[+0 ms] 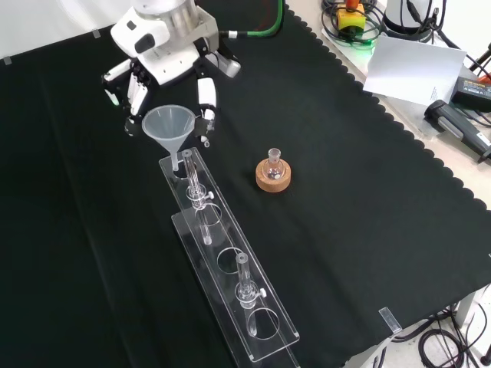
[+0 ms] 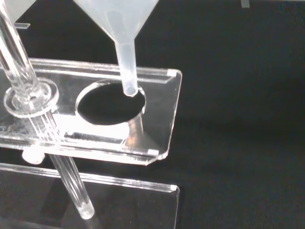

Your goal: Pick up the funnel from the transparent funnel stand.

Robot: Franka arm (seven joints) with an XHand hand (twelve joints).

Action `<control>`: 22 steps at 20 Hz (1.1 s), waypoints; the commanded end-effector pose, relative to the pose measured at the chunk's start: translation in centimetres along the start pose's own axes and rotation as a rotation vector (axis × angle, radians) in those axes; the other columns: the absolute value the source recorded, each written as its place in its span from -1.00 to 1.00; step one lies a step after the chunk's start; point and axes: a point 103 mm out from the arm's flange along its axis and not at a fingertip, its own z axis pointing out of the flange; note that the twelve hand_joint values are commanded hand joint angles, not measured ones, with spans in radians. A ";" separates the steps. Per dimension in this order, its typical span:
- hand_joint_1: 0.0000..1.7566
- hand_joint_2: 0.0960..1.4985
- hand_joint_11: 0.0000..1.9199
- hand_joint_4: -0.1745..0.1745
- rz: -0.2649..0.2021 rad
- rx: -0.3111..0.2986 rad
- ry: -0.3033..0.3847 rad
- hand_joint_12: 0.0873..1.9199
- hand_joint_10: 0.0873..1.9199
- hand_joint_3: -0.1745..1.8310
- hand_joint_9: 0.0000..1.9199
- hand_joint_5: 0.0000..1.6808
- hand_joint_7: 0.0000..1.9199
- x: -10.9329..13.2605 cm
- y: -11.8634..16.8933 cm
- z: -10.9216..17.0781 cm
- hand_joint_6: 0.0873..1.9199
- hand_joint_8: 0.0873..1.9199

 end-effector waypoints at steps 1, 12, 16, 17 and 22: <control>-0.14 -0.29 -1.00 -0.28 -0.014 -0.004 -0.018 0.53 -0.74 0.07 0.02 -0.01 0.26 -0.5 -0.2 -2.0 -0.65 -0.44; -0.14 -0.29 -1.00 -0.27 -0.024 0.003 -0.041 0.52 -0.75 0.08 0.04 -0.03 0.29 -1.3 -0.7 -3.8 -0.56 -0.41; -0.13 -0.29 -1.00 -0.27 -0.027 -0.003 -0.046 0.52 -0.75 0.08 0.04 -0.03 0.29 -1.5 -0.6 -4.2 -0.55 -0.40; -0.13 -0.29 -1.00 -0.27 -0.027 -0.004 -0.046 0.52 -0.75 0.08 0.04 -0.03 0.29 -1.5 -0.5 -4.2 -0.54 -0.40; -0.12 -0.29 -1.00 -0.27 -0.024 -0.008 -0.042 0.51 -0.75 0.08 0.04 -0.03 0.29 -1.6 -0.6 -4.2 -0.54 -0.39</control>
